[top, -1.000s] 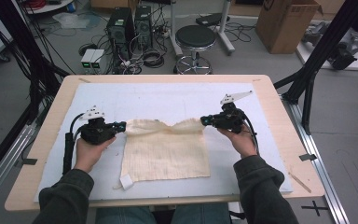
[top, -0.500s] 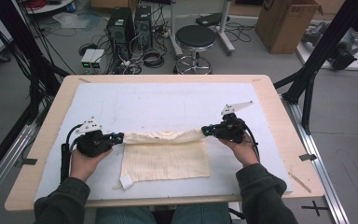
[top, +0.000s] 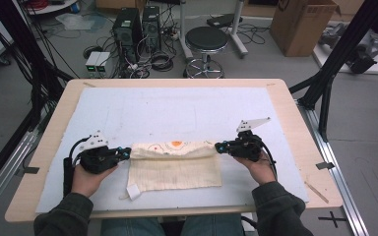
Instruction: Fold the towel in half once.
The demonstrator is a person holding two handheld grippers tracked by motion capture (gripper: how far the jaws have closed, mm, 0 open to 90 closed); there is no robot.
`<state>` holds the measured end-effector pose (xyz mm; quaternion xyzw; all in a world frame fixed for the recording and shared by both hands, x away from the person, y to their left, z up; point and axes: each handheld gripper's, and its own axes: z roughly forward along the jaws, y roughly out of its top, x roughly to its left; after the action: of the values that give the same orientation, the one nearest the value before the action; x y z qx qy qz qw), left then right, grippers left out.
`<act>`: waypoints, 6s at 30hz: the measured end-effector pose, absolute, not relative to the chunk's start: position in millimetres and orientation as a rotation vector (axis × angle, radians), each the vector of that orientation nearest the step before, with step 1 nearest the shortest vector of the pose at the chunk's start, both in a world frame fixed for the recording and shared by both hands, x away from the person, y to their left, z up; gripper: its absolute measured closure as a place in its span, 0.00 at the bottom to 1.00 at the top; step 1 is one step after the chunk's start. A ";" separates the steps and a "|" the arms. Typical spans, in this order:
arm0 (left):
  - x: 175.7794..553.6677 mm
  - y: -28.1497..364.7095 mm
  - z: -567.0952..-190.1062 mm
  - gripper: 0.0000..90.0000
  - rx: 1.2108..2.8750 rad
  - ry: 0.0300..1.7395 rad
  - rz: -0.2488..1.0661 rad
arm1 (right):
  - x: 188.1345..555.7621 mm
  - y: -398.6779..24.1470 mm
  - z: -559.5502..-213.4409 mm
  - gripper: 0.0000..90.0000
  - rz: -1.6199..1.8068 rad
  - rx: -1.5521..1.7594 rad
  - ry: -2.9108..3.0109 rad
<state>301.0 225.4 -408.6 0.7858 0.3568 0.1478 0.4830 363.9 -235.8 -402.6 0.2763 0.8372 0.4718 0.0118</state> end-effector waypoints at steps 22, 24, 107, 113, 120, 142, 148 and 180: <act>270.0 227.2 -425.8 0.97 1.935 0.817 0.342 | 333.9 -239.7 -410.5 0.97 1.451 0.829 2.618; 267.3 226.2 -426.1 0.97 1.945 0.805 0.336 | 332.6 -240.5 -411.5 0.97 1.447 0.829 2.620; 330.4 223.7 -426.8 0.67 1.880 0.962 0.264 | 379.6 -229.0 -419.5 0.65 1.340 0.933 2.631; 349.6 219.7 -433.9 0.63 1.880 1.022 0.212 | 400.5 -222.3 -428.9 0.61 1.349 1.016 2.641; 354.4 218.5 -444.3 0.79 1.959 1.043 0.161 | 405.2 -219.2 -437.3 0.74 1.327 1.010 2.733; 361.9 212.8 -442.0 0.96 1.926 1.083 0.310 | 406.5 -221.9 -432.8 0.95 1.227 1.006 2.622; 366.5 211.4 -447.4 0.96 1.944 1.105 0.311 | 407.8 -218.3 -438.3 0.96 1.177 0.986 2.628; 332.7 219.3 -413.8 0.52 1.895 0.897 0.249 | 383.0 -223.6 -411.2 0.42 1.420 0.916 2.547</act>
<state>332.7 219.3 -413.8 0.7809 0.3699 0.1027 0.4928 383.0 -223.6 -411.2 0.2995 0.8325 0.4641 0.0427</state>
